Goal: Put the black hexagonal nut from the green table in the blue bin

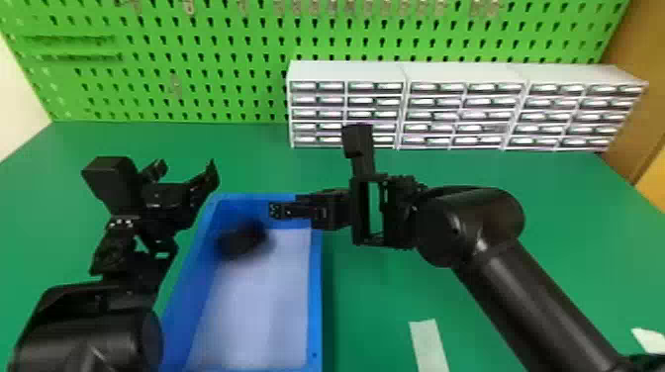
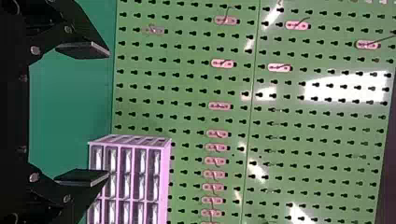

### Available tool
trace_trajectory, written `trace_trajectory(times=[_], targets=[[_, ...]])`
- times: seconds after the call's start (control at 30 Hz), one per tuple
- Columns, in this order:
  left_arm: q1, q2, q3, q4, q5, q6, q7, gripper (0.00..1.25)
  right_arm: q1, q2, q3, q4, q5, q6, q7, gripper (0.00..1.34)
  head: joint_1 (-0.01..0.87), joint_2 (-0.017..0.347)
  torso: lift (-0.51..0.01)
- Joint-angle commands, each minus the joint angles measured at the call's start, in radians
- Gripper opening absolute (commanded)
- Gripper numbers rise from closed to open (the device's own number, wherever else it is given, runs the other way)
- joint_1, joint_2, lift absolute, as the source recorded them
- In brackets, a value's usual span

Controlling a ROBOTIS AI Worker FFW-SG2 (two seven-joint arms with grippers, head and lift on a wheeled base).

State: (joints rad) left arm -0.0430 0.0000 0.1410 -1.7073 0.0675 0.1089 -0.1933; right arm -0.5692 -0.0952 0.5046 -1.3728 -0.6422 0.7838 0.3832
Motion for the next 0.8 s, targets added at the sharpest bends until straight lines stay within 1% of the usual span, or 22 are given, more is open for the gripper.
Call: trace_trajectory(times=[0.0, 0.07, 0.47, 0.63, 0.77], targets=[[0.000, -0.003, 0.000, 0.000, 0.000, 0.000, 0.000, 0.90, 0.000, 0.000, -0.005, 0.000, 0.006, 0.000, 0.003, 1.23, 0.686, 0.051, -0.097], [0.002, -0.003, 0.000, 0.000, 0.000, 0.000, 0.000, 0.90, 0.000, 0.000, -0.008, 0.000, 0.010, 0.000, 0.006, 1.29, 0.686, 0.051, -0.097], [0.002, -0.003, 0.002, 0.000, 0.002, -0.002, 0.000, 0.90, 0.009, -0.001, -0.034, -0.003, 0.038, -0.005, 0.010, 1.27, 0.686, 0.051, -0.097], [0.003, -0.003, 0.002, 0.000, 0.002, -0.002, 0.000, 0.90, 0.028, -0.001, -0.081, -0.025, 0.081, -0.011, 0.010, 1.27, 0.686, 0.051, -0.097], [0.003, -0.003, 0.002, 0.000, 0.002, -0.002, 0.000, 0.90, 0.042, -0.001, -0.129, -0.058, 0.144, -0.012, 0.010, 1.27, 0.686, 0.051, -0.097]])
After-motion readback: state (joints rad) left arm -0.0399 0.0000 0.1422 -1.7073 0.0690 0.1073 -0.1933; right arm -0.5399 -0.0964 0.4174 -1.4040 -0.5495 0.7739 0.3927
